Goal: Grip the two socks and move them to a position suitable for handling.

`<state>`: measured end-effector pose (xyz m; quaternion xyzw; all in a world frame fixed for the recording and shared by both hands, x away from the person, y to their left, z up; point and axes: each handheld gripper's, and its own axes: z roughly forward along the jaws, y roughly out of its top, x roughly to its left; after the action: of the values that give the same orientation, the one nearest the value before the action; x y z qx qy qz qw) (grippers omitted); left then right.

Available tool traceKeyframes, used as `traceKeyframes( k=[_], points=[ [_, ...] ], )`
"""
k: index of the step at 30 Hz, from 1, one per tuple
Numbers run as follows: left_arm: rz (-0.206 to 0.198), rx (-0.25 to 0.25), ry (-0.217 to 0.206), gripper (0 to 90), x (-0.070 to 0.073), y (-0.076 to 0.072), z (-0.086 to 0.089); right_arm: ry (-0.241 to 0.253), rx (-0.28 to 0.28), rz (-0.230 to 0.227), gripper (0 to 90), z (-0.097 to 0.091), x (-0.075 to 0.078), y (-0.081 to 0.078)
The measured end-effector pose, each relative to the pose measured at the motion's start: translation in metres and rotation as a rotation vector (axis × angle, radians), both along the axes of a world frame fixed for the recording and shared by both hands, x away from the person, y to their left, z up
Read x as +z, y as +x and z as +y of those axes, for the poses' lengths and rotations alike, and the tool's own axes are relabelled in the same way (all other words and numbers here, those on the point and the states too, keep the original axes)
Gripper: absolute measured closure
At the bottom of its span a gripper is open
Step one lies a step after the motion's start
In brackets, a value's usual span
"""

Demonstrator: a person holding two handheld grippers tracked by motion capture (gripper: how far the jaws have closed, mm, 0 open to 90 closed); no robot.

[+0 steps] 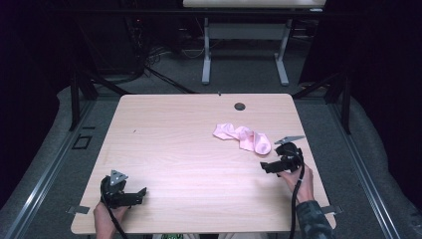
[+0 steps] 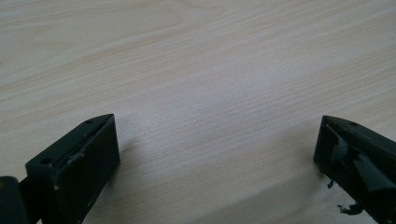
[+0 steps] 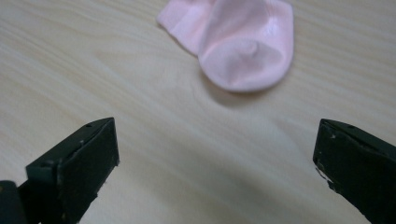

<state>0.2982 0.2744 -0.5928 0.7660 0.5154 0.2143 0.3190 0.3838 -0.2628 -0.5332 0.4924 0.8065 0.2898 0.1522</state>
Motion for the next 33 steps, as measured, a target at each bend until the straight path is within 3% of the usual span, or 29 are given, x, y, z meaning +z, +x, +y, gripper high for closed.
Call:
traceKeyframes(
  k=[3,4,5,10,12,15,17,21,29,33],
  points=[
    [0.0,-0.001,0.001,0.0,0.0,0.0,0.0,-0.014,0.014,0.006,0.0,0.013,0.004,0.019],
    [0.0,-0.001,0.001,0.0,0.0,0.0,0.0,-0.016,0.022,0.012,0.4,0.021,0.006,0.032],
    [-0.001,-0.001,0.002,0.0,0.0,0.0,0.0,-0.016,0.022,0.012,0.4,0.021,0.006,0.032],
    [0.0,-0.002,0.003,0.0,0.0,0.0,0.0,-0.037,0.016,0.024,4.9,0.037,0.006,0.063],
    [0.001,-0.001,0.002,0.0,0.0,0.0,0.0,-0.039,-0.01,0.048,13.3,0.041,-0.004,0.081],
    [0.001,-0.001,0.002,0.0,0.0,0.0,0.0,-0.067,-0.036,0.054,18.1,0.044,-0.01,0.09],
    [0.001,-0.001,0.001,0.0,0.0,0.0,0.0,-0.075,-0.057,0.077,27.6,0.047,-0.017,0.096],
    [-0.002,-0.001,0.003,0.2,0.0,0.0,0.0,-0.108,-0.082,0.108,40.2,0.049,-0.025,0.099],
    [-0.002,-0.001,0.003,0.2,0.0,0.0,0.0,-0.06,-0.097,0.111,73.9,0.044,-0.024,0.094],
    [-0.001,-0.001,0.002,0.2,0.0,0.0,0.0,-0.029,-0.105,0.123,79.8,0.039,-0.023,0.092]
  ],
)
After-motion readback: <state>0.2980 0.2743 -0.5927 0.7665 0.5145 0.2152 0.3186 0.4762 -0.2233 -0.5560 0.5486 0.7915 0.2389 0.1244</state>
